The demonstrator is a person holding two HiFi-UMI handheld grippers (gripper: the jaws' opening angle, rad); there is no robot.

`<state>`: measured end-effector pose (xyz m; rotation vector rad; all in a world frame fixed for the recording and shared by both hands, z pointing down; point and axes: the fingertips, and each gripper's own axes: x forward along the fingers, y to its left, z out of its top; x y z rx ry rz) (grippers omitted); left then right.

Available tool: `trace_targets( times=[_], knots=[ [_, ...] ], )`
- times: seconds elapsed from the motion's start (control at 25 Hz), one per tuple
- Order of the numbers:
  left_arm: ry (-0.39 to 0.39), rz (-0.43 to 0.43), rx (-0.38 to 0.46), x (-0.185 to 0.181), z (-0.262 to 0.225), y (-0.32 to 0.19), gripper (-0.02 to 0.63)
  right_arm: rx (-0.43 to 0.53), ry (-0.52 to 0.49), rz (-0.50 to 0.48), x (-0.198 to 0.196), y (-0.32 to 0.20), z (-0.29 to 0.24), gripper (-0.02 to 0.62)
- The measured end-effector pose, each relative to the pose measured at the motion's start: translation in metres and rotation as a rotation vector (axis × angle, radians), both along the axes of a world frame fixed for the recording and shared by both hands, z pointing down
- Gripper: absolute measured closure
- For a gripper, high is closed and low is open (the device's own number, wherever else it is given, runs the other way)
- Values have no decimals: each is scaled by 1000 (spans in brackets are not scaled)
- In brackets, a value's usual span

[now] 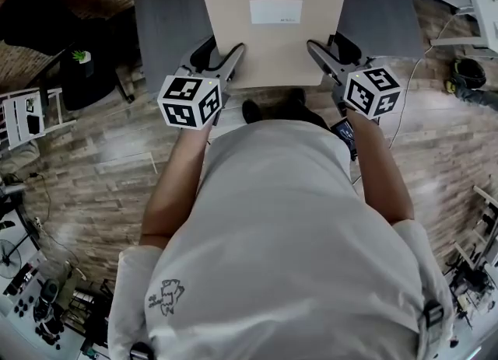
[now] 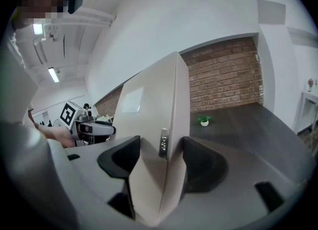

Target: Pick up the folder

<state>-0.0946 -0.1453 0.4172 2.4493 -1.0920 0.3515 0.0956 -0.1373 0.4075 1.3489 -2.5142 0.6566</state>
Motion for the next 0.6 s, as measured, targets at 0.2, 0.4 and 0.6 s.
trace_targets(
  times=[0.2,0.4,0.6],
  knots=[
    [8,-14,12,5,-5,13,351,20,-6,-10,6,10,-7,324],
    [6,-41,17,16,-8,21,351,27,-19,-29,17,15,-10,324],
    [12,-65,21,41,-8,39,351,27,-28,-48,42,29,-10,325]
  ],
)
